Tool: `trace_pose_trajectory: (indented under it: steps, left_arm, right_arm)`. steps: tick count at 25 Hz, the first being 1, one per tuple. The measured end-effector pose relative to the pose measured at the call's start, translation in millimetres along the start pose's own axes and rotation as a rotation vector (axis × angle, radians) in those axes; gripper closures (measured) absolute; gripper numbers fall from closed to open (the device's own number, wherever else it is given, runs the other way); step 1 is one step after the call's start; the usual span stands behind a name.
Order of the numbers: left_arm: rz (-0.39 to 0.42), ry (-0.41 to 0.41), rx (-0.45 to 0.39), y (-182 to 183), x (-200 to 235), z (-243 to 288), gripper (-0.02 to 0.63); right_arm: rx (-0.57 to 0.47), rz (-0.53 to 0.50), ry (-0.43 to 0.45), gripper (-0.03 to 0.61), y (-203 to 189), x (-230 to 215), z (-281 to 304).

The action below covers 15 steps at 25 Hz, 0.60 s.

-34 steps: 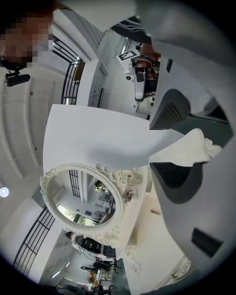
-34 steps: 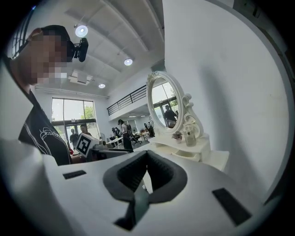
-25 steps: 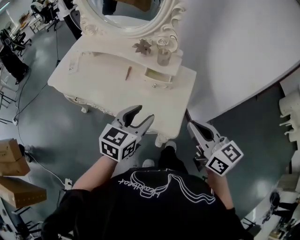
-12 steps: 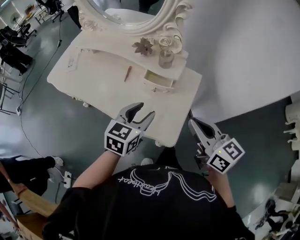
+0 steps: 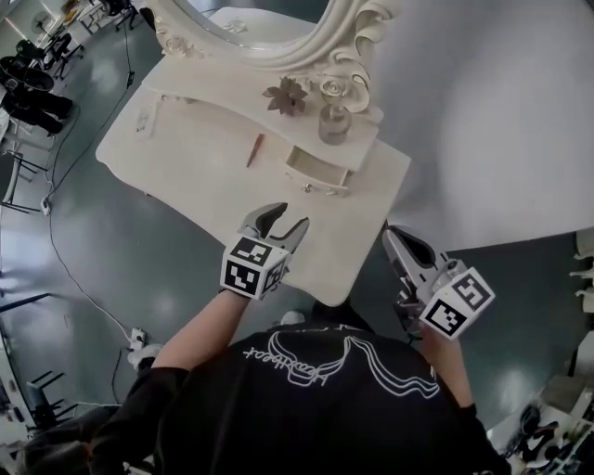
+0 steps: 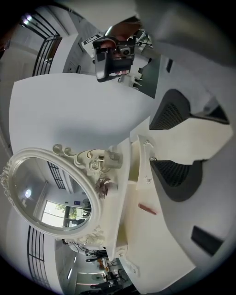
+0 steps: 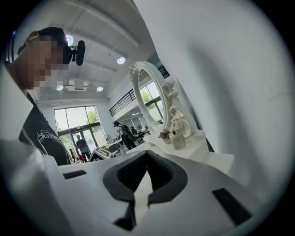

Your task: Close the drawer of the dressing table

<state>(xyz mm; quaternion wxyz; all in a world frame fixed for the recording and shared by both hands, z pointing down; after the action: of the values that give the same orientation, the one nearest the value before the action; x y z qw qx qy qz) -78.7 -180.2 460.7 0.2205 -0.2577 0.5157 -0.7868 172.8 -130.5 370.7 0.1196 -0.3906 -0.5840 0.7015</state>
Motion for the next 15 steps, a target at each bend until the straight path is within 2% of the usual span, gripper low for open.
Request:
trace_pose_trajectory:
  steps: [15]
  left_arm:
    - [-0.015, 0.067, 0.078, -26, 22, 65, 0.409]
  right_arm:
    - [0.054, 0.021, -0.023, 0.574, 6, -47, 3]
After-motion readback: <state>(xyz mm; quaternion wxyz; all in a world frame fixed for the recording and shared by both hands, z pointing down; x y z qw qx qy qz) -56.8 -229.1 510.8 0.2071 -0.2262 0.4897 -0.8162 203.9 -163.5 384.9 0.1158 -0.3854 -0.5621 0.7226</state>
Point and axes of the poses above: the fingertips, and each gripper's own axes: z forward along the fingers, x to its left, y out of its top, the point moved 8 cm from there along -z, backward along the fingers, and after that the axes turned 11 degrees about -x, right-handed, at the moved point
